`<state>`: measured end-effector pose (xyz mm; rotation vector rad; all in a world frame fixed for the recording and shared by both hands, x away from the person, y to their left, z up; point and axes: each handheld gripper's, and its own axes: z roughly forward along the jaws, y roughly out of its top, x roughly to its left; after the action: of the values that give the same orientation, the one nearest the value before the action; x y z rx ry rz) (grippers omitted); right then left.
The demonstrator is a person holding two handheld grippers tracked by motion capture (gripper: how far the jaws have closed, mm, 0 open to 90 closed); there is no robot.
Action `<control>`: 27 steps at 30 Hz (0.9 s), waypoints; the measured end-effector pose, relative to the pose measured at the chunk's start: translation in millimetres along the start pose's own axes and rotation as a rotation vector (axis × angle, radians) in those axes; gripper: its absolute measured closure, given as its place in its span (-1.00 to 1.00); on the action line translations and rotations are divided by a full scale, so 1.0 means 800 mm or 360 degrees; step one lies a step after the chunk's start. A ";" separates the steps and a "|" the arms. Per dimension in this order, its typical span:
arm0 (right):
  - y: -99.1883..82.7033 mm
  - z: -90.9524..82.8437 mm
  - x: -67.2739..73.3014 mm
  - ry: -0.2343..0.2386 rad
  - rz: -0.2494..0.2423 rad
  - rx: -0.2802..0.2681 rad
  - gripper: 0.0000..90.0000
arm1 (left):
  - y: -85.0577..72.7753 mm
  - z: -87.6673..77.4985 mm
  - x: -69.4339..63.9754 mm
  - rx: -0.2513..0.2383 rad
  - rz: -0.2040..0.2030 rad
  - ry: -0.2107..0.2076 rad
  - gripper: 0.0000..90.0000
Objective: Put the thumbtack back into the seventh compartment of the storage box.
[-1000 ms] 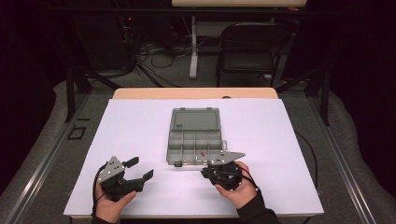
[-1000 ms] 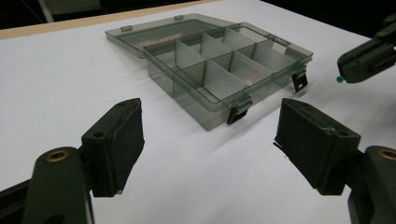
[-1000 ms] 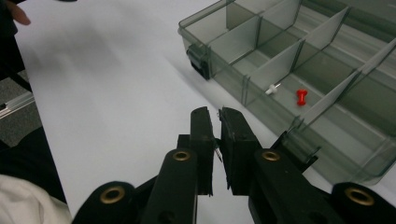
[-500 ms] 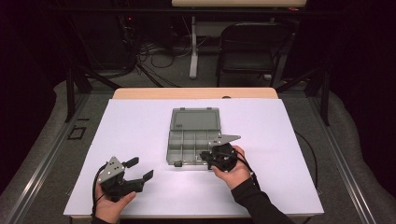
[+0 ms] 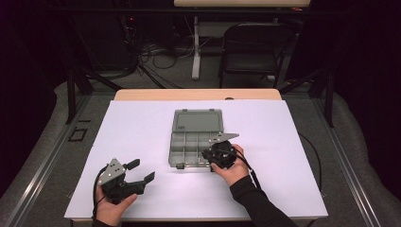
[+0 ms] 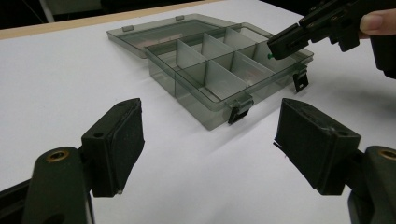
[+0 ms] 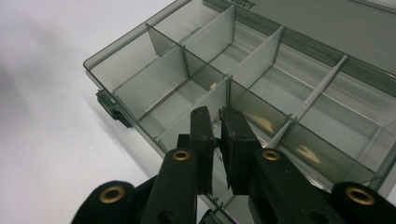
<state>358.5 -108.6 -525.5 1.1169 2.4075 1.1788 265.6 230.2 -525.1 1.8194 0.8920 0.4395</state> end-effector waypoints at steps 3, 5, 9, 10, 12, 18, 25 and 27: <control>-0.001 0.003 0.000 0.0000 -0.0003 0.0015 0.86 | 0.000 0.001 0.000 0.0004 0.0001 0.0000 -0.49; -0.001 0.006 0.001 -0.0006 -0.0013 0.0020 0.86 | 0.000 0.001 0.000 0.0009 0.0006 0.0002 -0.49; -0.002 0.009 0.001 -0.0009 -0.0021 0.0039 0.63 | 0.000 0.002 0.000 0.0008 0.0004 -0.0001 -0.49; -0.003 0.008 0.001 -0.0029 -0.0038 0.0024 0.60 | 0.000 0.002 0.000 0.0007 0.0001 -0.0002 -0.49; -0.002 0.005 0.002 -0.0046 -0.0049 0.0011 0.53 | 0.000 0.001 0.000 0.0010 0.0002 0.0000 -0.49; 0.001 -0.008 0.002 -0.0055 -0.0027 -0.0077 0.37 | 0.000 0.001 0.000 0.0012 0.0002 0.0007 -0.49; 0.002 -0.025 0.005 -0.0050 -0.0054 -0.0121 0.25 | 0.000 0.001 0.000 0.0009 0.0001 0.0002 -0.49; 0.002 -0.031 0.008 -0.0051 -0.0064 -0.0132 0.21 | 0.000 0.001 0.000 0.0005 -0.0004 0.0003 -0.49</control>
<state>342.7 -117.9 -507.4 1.0494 2.3238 1.2265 266.4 229.6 -525.8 1.8210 0.8969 0.4380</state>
